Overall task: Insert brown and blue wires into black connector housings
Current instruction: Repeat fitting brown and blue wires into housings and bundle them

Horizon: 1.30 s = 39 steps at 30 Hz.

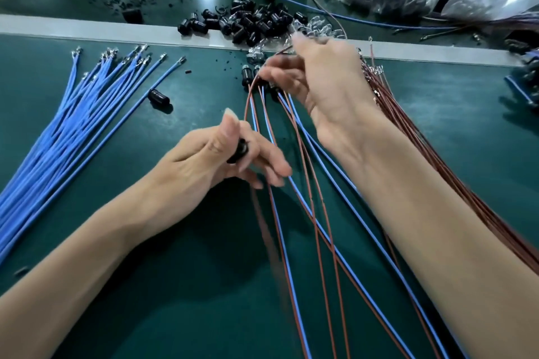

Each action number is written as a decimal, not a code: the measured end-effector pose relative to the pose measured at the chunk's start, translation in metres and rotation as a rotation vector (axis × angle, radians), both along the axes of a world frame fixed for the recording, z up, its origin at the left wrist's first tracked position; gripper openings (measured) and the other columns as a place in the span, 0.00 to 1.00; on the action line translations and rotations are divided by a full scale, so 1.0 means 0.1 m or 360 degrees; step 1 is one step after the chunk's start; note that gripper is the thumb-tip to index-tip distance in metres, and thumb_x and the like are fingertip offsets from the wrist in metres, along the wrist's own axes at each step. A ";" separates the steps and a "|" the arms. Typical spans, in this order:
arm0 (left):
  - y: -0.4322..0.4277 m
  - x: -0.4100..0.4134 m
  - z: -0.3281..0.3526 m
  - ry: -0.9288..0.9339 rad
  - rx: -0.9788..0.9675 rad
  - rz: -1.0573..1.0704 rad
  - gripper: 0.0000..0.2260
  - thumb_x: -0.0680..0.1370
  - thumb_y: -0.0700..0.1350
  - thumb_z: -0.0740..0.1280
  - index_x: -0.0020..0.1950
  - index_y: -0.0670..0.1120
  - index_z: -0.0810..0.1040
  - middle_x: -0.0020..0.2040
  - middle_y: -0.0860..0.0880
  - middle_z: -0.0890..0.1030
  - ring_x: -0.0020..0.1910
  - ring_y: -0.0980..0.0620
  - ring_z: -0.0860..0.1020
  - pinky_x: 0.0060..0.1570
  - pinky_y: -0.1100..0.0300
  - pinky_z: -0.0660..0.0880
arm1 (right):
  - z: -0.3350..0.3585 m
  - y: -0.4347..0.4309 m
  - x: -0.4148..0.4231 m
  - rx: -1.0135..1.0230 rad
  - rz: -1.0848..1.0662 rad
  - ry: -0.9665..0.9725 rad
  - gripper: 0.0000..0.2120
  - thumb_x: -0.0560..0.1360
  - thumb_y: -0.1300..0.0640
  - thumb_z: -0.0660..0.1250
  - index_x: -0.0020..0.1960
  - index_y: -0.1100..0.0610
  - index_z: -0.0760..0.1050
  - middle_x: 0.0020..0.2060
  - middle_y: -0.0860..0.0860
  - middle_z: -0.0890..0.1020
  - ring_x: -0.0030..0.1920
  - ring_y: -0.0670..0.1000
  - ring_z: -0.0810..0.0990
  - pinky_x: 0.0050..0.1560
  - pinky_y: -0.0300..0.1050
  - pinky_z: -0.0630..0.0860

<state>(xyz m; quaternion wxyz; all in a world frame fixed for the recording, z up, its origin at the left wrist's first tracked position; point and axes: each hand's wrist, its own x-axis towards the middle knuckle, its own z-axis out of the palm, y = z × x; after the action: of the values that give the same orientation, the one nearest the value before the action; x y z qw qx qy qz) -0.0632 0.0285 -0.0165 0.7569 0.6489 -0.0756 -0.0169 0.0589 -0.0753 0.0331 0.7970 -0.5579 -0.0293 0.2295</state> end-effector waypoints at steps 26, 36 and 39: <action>0.05 0.05 -0.05 -0.0151 -0.0113 0.1026 0.07 0.75 0.46 0.49 0.39 0.48 0.63 0.39 0.56 0.73 0.36 0.54 0.72 0.38 0.61 0.67 | -0.17 0.07 -0.18 0.0119 0.0476 -0.0734 0.07 0.81 0.65 0.57 0.44 0.61 0.68 0.33 0.58 0.80 0.26 0.49 0.78 0.28 0.36 0.74; 0.06 0.03 -0.06 -0.0009 0.0855 0.1005 0.07 0.76 0.55 0.65 0.44 0.53 0.76 0.35 0.54 0.80 0.34 0.61 0.75 0.39 0.67 0.72 | -0.21 0.05 -0.14 0.0153 -0.0024 -0.0862 0.04 0.79 0.68 0.59 0.53 0.62 0.70 0.36 0.54 0.79 0.30 0.45 0.75 0.32 0.37 0.71; 0.03 0.02 -0.04 0.0019 0.0839 0.1058 0.07 0.72 0.55 0.67 0.44 0.53 0.78 0.35 0.52 0.81 0.33 0.64 0.75 0.37 0.74 0.70 | -0.25 0.04 -0.11 -0.0018 0.0208 -0.0894 0.06 0.78 0.66 0.62 0.54 0.62 0.70 0.38 0.55 0.81 0.32 0.46 0.78 0.34 0.36 0.73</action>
<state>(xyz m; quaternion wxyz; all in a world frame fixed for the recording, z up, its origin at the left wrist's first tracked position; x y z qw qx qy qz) -0.0610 0.0318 -0.0206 0.5297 0.8092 0.1491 0.2056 0.0476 -0.0715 0.0076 0.7381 -0.6010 -0.2834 0.1171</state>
